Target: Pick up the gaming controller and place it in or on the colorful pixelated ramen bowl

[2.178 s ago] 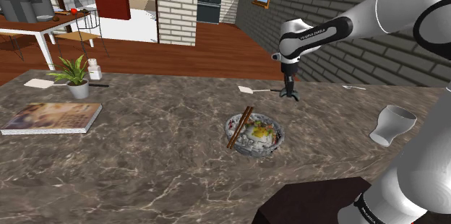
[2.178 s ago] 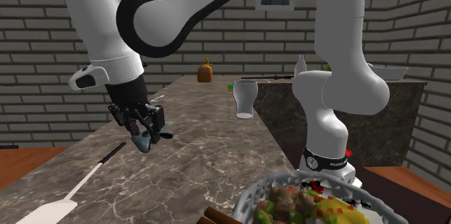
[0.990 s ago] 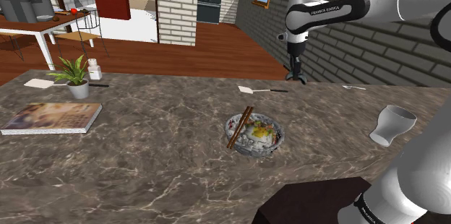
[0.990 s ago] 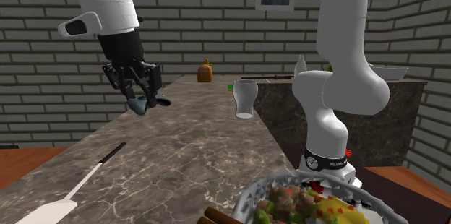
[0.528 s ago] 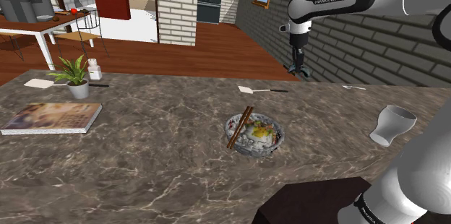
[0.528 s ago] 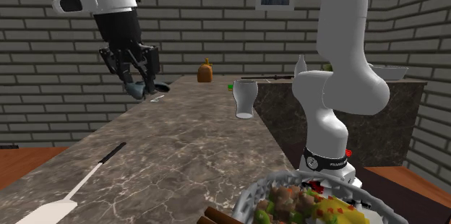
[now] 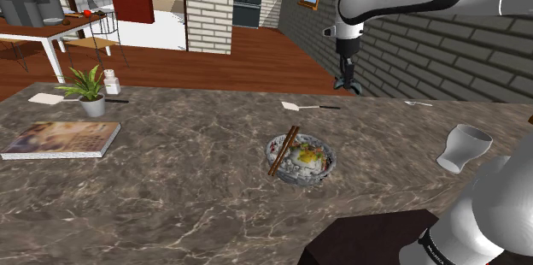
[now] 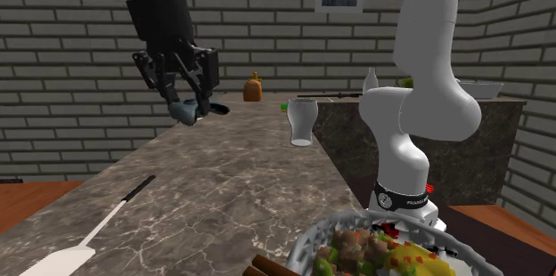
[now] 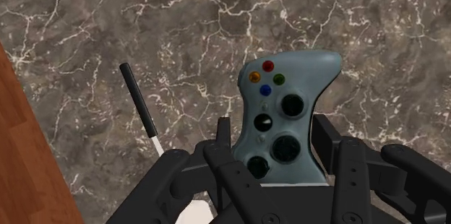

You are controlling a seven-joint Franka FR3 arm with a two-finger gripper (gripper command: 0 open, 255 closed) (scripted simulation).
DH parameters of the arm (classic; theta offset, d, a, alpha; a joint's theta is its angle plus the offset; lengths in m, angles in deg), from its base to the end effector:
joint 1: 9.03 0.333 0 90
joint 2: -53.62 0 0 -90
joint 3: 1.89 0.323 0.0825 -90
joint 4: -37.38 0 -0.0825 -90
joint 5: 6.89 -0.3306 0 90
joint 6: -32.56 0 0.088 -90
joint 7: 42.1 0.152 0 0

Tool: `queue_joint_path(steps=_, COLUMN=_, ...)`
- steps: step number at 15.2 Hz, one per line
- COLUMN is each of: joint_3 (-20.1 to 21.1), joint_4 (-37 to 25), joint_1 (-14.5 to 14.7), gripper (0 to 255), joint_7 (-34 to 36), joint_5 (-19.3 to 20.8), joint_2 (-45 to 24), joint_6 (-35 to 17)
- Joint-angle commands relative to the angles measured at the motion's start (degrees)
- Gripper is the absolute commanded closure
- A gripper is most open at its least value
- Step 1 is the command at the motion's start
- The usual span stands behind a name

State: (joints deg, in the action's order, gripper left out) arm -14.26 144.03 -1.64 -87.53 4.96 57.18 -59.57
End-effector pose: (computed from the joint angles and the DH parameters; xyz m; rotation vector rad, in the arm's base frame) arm 0.4569 -0.0725 0.5020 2.8227 1.0874 -0.3885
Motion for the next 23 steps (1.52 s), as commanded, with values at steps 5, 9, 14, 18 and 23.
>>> queue_joint_path(steps=5, joint_3=4.7, joint_4=4.1, joint_1=3.9, gripper=255, joint_7=8.3, joint_5=-1.4, joint_2=4.6, joint_6=1.9)
queue_joint_path(steps=9, joint_3=7.9, joint_4=5.5, joint_1=6.3, gripper=255, joint_7=13.6, joint_5=-3.0, joint_2=6.2, joint_6=3.0)
queue_joint_path(steps=14, joint_3=11.9, joint_4=5.9, joint_1=9.5, gripper=255, joint_7=20.3, joint_5=-5.3, joint_2=6.9, joint_6=4.3)
queue_joint_path(steps=18, joint_3=15.1, joint_4=5.0, joint_1=11.9, gripper=255, joint_7=25.7, joint_5=-7.3, joint_2=6.4, joint_6=5.3)
queue_joint_path(steps=23, joint_3=19.1, joint_4=2.5, joint_1=15.0, gripper=255, joint_7=32.5, joint_5=-9.6, joint_2=4.5, joint_6=6.3)
